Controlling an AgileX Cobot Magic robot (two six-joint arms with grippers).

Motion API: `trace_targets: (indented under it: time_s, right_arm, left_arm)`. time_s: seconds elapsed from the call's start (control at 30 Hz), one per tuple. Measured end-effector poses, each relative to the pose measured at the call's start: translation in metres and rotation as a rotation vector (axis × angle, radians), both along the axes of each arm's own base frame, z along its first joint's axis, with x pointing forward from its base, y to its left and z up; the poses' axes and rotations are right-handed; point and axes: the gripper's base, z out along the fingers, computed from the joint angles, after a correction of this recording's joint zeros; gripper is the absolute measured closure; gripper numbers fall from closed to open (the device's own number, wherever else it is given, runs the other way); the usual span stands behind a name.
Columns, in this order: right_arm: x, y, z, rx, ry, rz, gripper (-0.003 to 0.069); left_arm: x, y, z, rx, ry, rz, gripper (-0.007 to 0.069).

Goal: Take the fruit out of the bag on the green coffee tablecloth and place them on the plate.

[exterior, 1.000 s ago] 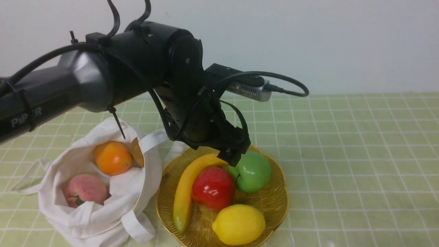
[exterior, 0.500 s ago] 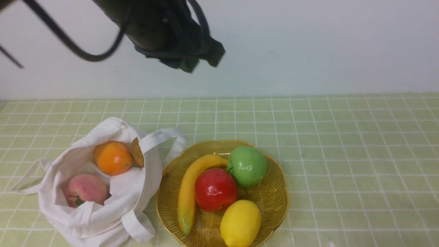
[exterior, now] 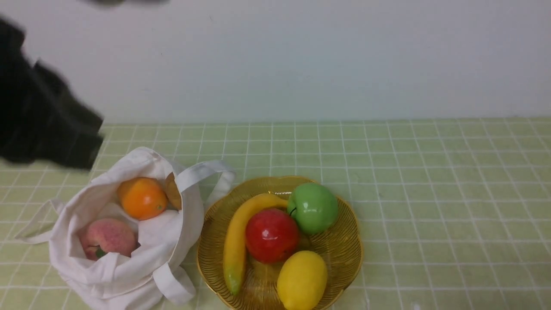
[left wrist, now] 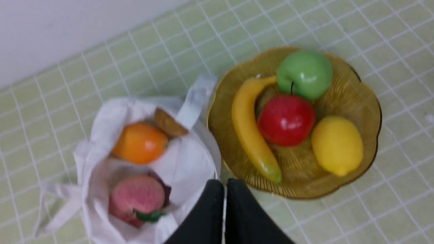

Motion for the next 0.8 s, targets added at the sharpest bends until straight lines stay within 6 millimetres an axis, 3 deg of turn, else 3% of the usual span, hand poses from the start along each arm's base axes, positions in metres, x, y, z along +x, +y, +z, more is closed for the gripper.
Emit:
trace_targets:
  time_s: [0.07, 0.1, 0.13, 0.17, 0.2, 0.23, 0.5, 0.8]
  right_arm:
    - [0.000, 0.000, 0.000, 0.000, 0.000, 0.000, 0.0674]
    - [0.000, 0.000, 0.000, 0.000, 0.000, 0.000, 0.0674]
    - [0.000, 0.000, 0.000, 0.000, 0.000, 0.000, 0.0674]
    - [0.000, 0.000, 0.000, 0.000, 0.000, 0.000, 0.0674]
    - [0.000, 0.000, 0.000, 0.000, 0.000, 0.000, 0.0674]
    - [0.000, 0.000, 0.000, 0.000, 0.000, 0.000, 0.0674]
    - [0.000, 0.000, 0.000, 0.000, 0.000, 0.000, 0.0674]
    - [0.000, 0.000, 0.000, 0.000, 0.000, 0.000, 0.0674]
  left_arm:
    - [-0.025, 0.016, -0.022, -0.023, 0.007, 0.023, 0.0632]
    - [-0.027, 0.018, -0.024, -0.024, 0.004, 0.022, 0.0632]
    - [-0.042, 0.027, -0.046, -0.067, -0.020, 0.039, 0.0632]
    - [-0.054, 0.035, -0.053, -0.134, -0.091, 0.047, 0.0632]
    - [-0.052, 0.034, -0.059, -0.134, -0.090, 0.046, 0.0632]
    - [-0.065, 0.042, -0.075, -0.216, -0.194, 0.052, 0.0632]
    - [-0.079, 0.050, -0.129, -0.360, -0.458, -0.008, 0.0632]
    - [-0.078, 0.049, -0.177, -0.301, -0.388, -0.014, 0.0632]
